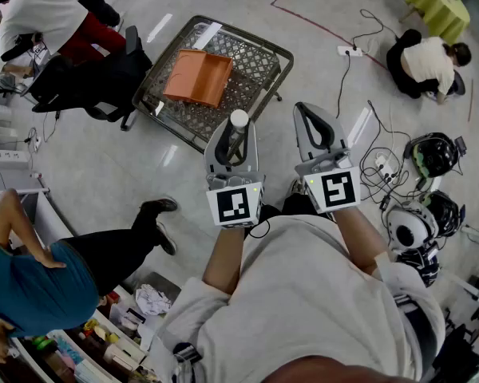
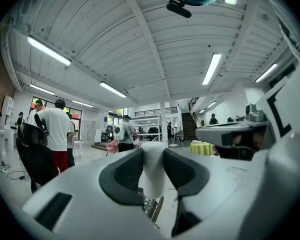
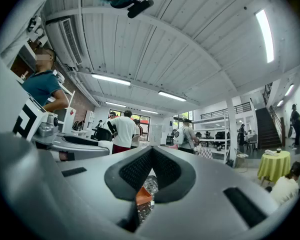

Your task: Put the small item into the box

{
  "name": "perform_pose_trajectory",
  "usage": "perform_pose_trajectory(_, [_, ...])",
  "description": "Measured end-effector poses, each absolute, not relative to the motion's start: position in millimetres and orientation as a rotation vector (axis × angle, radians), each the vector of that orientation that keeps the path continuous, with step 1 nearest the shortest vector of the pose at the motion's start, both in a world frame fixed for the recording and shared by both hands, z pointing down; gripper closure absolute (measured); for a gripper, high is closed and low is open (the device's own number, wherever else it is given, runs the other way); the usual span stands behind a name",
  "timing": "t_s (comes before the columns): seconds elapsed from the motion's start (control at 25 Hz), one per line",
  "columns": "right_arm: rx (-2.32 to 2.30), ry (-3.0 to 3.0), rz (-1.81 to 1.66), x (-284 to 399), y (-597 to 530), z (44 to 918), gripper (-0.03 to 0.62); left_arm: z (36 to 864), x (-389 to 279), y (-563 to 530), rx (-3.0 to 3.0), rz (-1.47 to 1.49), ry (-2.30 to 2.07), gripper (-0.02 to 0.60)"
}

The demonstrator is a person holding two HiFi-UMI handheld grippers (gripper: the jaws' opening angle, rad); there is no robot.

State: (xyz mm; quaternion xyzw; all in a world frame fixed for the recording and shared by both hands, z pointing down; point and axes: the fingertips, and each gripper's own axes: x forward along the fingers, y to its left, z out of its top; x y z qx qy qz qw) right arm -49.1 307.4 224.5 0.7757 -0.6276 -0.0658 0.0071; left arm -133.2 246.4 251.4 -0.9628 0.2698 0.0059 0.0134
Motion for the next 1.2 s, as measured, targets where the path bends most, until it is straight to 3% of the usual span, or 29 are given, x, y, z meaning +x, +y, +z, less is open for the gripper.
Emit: perform_pose_trajectory(1.2, [2.318,-2.120,-0.127,47,286,257,0.591,278,-31,230,-2.956,-0.128,0.906,0.451])
